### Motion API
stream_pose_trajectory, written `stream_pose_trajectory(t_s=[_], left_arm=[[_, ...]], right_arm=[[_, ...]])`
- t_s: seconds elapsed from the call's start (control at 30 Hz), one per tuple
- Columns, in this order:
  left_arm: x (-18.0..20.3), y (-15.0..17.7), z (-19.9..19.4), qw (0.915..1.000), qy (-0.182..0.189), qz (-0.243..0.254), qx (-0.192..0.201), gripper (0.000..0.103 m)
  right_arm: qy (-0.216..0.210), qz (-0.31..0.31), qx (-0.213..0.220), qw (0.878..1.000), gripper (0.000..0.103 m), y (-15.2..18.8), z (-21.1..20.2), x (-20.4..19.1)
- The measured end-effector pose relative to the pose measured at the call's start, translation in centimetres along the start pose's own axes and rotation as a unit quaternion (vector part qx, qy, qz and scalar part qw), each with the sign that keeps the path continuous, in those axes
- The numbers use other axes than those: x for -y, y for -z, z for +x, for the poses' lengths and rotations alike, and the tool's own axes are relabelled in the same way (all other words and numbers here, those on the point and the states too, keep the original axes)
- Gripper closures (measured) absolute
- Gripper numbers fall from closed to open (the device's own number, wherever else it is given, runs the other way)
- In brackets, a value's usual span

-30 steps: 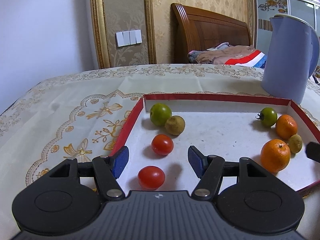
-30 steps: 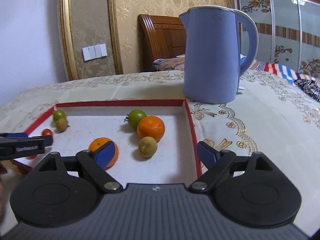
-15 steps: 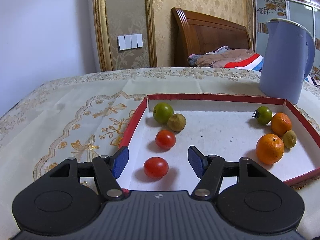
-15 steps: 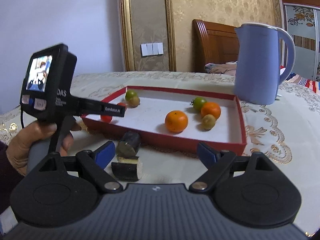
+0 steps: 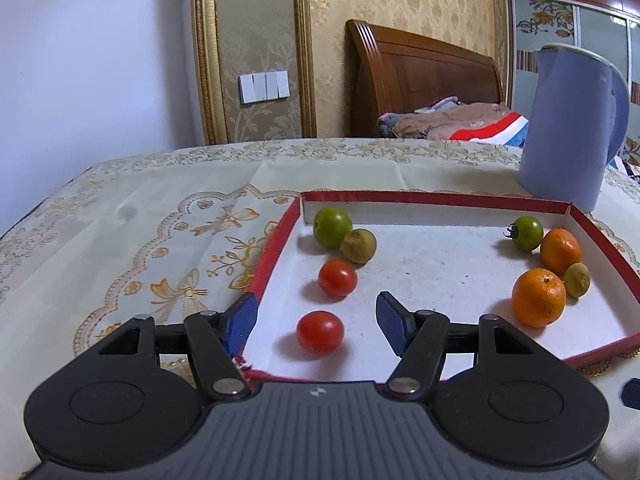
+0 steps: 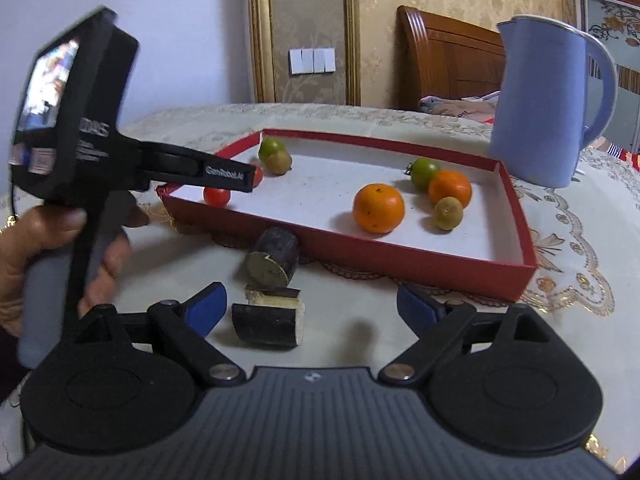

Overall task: Organize fruits
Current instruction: 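Close the right gripper on a dark eggplant slice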

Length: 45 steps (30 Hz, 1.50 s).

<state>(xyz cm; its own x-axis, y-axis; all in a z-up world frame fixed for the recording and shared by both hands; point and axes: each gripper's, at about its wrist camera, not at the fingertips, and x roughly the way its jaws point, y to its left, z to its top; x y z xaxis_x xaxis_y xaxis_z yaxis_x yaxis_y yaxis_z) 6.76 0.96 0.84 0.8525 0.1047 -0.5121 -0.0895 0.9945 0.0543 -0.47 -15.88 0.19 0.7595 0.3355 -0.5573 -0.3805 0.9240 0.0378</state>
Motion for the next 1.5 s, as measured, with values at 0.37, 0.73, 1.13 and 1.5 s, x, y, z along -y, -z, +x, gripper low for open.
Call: stream_pose_trajectory(t_s=[0.37,0.73,1.13,1.5], left_arm=[[-1.0,0.6,-1.8,0.9997,0.005,-0.015,0.02,0.029],[-1.4,1.3,-3.2,0.9992,0.029,-0.019,0.019,0.029],[-0.3,2.1,-3.9,0.9985,0.055,0.003,0.006,0.029],[1.4,2.7,-4.4,0.9959,0.087,0.021,-0.014,0.029]], right_arm=[[0.0,-0.015,-0.02,1.0,0.043,-0.1,1.2,-0.9],[-0.008,-0.015,-0.013,1.0,0.071,-0.1,0.9,-0.9],[0.023,0.04,0.0,0.999,0.071,0.8,-1.0,1.6],[0.101,0.095,0.02,0.99,0.071,0.7,-1.7,5.6]])
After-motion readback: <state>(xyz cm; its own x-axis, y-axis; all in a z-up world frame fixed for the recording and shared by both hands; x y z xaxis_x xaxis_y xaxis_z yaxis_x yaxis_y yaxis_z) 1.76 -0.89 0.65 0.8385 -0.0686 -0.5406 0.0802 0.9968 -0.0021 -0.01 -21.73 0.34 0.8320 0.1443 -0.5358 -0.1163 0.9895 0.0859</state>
